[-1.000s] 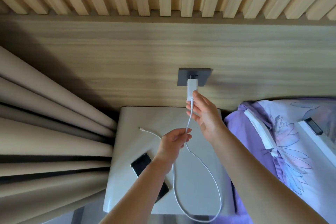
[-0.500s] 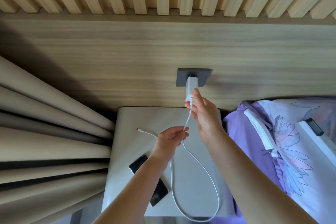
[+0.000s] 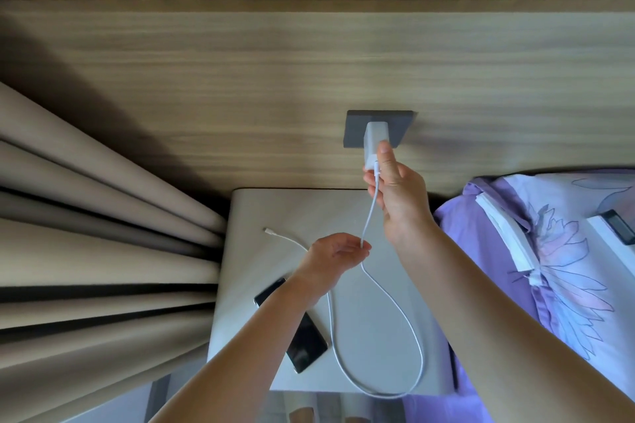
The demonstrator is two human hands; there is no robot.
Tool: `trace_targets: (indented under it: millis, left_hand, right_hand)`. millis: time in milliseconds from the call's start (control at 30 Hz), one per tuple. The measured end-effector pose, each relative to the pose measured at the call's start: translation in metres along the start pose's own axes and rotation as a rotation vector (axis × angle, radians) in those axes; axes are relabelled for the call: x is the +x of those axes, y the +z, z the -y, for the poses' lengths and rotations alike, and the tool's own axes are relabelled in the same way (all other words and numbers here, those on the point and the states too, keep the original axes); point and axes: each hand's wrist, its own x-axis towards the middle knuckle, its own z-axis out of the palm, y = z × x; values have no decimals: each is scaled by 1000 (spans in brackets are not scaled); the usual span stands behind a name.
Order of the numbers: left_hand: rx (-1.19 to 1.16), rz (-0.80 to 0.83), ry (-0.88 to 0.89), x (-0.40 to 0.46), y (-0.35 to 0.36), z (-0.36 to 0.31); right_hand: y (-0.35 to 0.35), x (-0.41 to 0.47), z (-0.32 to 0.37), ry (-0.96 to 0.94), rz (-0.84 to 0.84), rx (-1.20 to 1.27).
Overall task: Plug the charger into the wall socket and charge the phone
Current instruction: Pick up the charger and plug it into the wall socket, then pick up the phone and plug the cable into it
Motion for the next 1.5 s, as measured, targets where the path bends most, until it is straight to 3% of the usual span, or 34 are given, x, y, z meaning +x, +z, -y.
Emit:
trace_targets:
  millis: [200,300,433,800,967,1100,1200,1400,1500]
  left_hand:
    - [-26,-19,-15,-9,-1,3]
    - [-38,-59,-44,-12,-6,9]
    - [-38,-231,-140,-14,-27,35]
    - [154,-538,-525,-24,-63,128]
    - [182,-544,-632,-25,-64,147]
    - [209,-572,-692,-20,-58,158]
    - [355,-559,-701,-20,-52,160]
    - [323,-572,-703,-13,-48,165]
    - [331,-548,-683,-7,-50,166]
  right_hand:
    - [-18,-18,-6,4,167,53]
    - [-40,-36,-55,-18,116,-153]
    - [-59,-68,-119,-53,16,-297]
    - [-5,-49,-195,18,219,-753]
    - [16,-36,-220,-2,259,-924]
    - [22,-36,-231,35,159,-981]
    - [24,-38,-231,108,72,-1027]
    - [21,-35,-231,0,42,-1205]
    - [18,-32,-229,24,117,-1097]
